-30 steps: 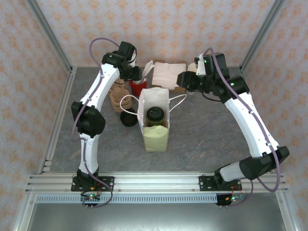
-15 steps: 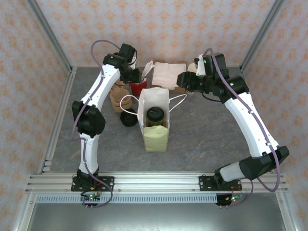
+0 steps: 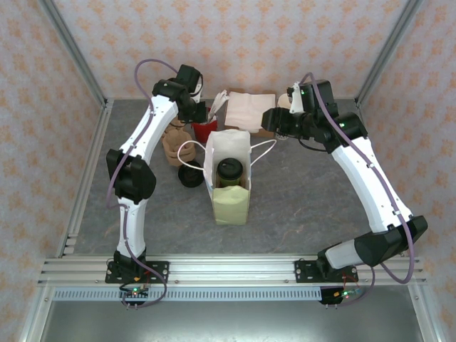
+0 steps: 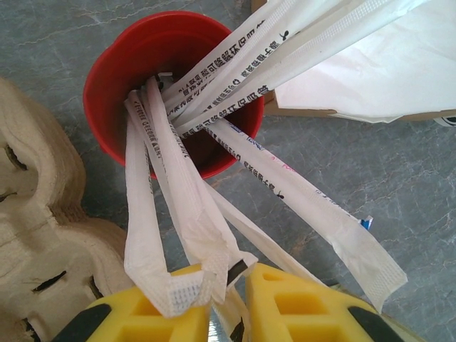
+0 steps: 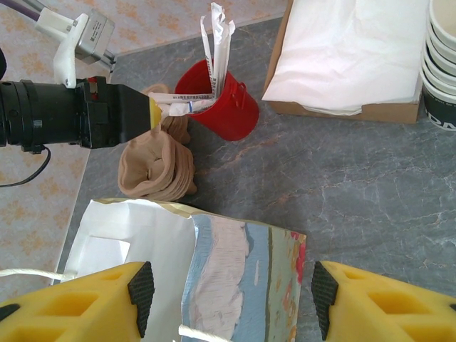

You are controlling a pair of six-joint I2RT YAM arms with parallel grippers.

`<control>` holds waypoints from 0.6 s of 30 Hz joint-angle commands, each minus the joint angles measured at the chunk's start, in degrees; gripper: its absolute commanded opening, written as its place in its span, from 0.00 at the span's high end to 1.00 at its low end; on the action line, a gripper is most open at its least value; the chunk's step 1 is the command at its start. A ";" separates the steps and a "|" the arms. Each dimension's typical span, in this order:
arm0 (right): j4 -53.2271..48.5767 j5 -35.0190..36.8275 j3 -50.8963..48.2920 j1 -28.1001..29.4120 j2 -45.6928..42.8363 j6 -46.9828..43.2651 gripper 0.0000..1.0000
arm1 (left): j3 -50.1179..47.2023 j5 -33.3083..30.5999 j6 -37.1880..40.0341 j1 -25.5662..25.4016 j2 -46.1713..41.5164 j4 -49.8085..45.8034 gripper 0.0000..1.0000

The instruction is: Pack the takeout coffee

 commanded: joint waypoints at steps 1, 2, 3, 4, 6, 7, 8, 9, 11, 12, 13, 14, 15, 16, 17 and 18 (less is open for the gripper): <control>0.32 1.40 -0.44 -0.42 -0.72 -0.94 0.38 | 0.45 -1.89 0.26 0.14 -3.44 -1.09 0.82; 0.33 1.45 -0.42 -0.41 -0.73 -1.06 0.38 | 0.84 -1.88 0.27 0.14 -3.52 -1.42 0.83; 0.44 1.55 -0.34 -0.40 -0.66 -1.23 0.38 | 1.59 -1.99 0.23 0.14 -3.58 -1.74 0.83; 0.41 1.57 -0.34 -0.43 -0.66 -1.19 0.38 | 2.23 -1.98 0.27 0.10 -3.53 -2.13 0.84; 0.67 1.70 -0.20 -0.40 -0.70 -1.41 0.38 | 3.77 -2.19 0.49 0.15 -3.67 -3.01 0.87; 1.00 1.81 -0.09 -0.48 -0.68 -1.48 0.38 | 4.51 -2.23 0.51 0.17 -3.78 -3.48 0.88; 1.21 1.91 -0.01 -0.45 -0.65 -1.63 0.38 | 5.11 -2.29 0.66 0.15 -3.96 -3.89 0.89; 1.50 2.20 0.14 -0.47 -0.65 -1.72 0.37 | 5.68 -2.35 0.66 0.15 -4.18 -4.23 0.90; 1.96 2.71 0.49 -0.45 -0.59 -1.95 0.37 | 6.47 -2.44 0.66 0.13 -4.75 -4.77 0.92; 2.10 3.06 0.83 -0.40 -0.48 -2.09 0.37 | 6.77 -2.38 0.62 0.15 -5.10 -5.11 0.92; 2.25 3.42 1.06 -0.45 -0.29 -2.29 0.37 | 7.17 -2.41 0.62 0.14 -5.46 -5.51 0.93; 2.55 3.50 1.23 -0.55 -0.16 -2.39 0.37 | 7.60 -2.38 0.59 0.15 -5.75 -5.86 0.94; 2.87 3.79 1.42 -0.56 0.03 -2.52 0.37 | 8.00 -2.50 0.53 0.15 -6.17 -6.50 0.94; 3.07 3.99 1.70 -0.57 0.28 -2.68 0.37 | 8.34 -2.51 0.46 0.15 -6.66 -6.99 0.95; 3.14 4.35 2.14 -0.51 0.55 -2.70 0.37 | 8.50 -2.43 0.34 0.15 -7.30 -7.32 0.95; 3.33 4.49 2.66 -0.65 1.04 -2.83 0.37 | 8.54 -2.47 0.20 0.14 -8.12 -7.66 0.95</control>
